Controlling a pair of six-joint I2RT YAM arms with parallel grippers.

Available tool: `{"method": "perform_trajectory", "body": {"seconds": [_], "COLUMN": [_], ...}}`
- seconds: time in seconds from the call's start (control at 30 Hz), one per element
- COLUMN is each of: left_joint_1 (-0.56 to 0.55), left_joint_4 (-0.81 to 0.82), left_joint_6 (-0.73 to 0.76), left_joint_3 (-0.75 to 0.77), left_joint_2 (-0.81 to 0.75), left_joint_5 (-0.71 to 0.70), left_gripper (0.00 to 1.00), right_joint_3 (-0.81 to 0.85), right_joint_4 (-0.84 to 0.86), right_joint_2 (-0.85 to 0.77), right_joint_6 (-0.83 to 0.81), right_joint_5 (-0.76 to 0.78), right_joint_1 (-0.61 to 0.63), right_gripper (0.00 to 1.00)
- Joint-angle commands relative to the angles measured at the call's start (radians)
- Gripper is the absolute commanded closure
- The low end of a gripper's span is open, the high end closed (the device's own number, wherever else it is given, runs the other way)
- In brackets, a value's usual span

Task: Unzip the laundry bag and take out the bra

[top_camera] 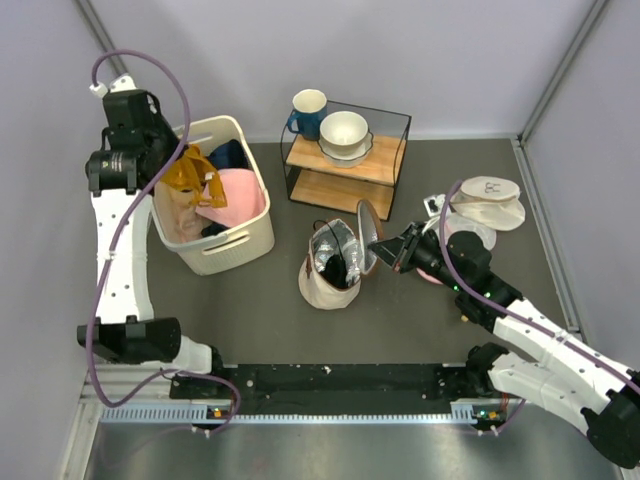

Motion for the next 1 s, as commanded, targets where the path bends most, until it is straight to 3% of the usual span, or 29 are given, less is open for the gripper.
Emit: {"method": "perform_trajectory", "body": {"seconds": [0.0, 0.2, 0.23, 0.33, 0.37, 0.53, 0.67, 0.73, 0.87, 0.97], "left_joint_1": [0.04, 0.045, 0.046, 0.046, 0.043, -0.019, -0.243, -0.299, -0.395, -0.475], "left_joint_4": [0.091, 0.106, 0.106, 0.114, 0.109, 0.146, 0.181, 0.212, 0.31, 0.338], "left_joint_6": [-0.011, -0.016, -0.019, 0.004, 0.009, 0.089, 0.183, 0.18, 0.113, 0.085], "left_joint_3": [0.003, 0.008, 0.008, 0.006, 0.012, -0.038, -0.185, -0.26, -0.499, -0.581], "left_joint_2": [0.051, 0.122, 0.127, 0.127, 0.125, 0.04, -0.051, -0.099, -0.172, -0.195], "left_joint_5": [-0.021, -0.114, -0.123, -0.058, -0.035, 0.094, 0.091, 0.12, 0.357, 0.386], "left_gripper": [1.0, 0.98, 0.81, 0.11, 0.03, 0.04, 0.11, 0.15, 0.21, 0.25], "right_joint_3": [0.006, 0.014, 0.012, 0.011, 0.011, 0.011, 0.011, 0.009, 0.011, 0.014], "right_joint_4": [0.045, 0.038, 0.035, 0.024, 0.024, 0.03, 0.033, 0.033, 0.024, 0.007], "right_joint_2": [0.01, 0.012, 0.007, 0.003, 0.003, 0.012, 0.023, 0.024, 0.023, 0.021], "right_joint_6": [-0.018, -0.026, -0.027, -0.034, -0.034, -0.033, -0.034, -0.034, -0.038, -0.046], "right_joint_5": [-0.017, -0.013, -0.01, -0.003, -0.003, -0.003, -0.003, -0.003, -0.001, -0.001], "right_joint_1": [-0.01, -0.012, -0.01, -0.01, -0.01, -0.01, -0.01, -0.01, -0.012, -0.01], "right_gripper": [1.0, 1.0, 1.0, 1.0, 1.0, 1.0, 1.0, 1.0, 1.0, 1.0]}}
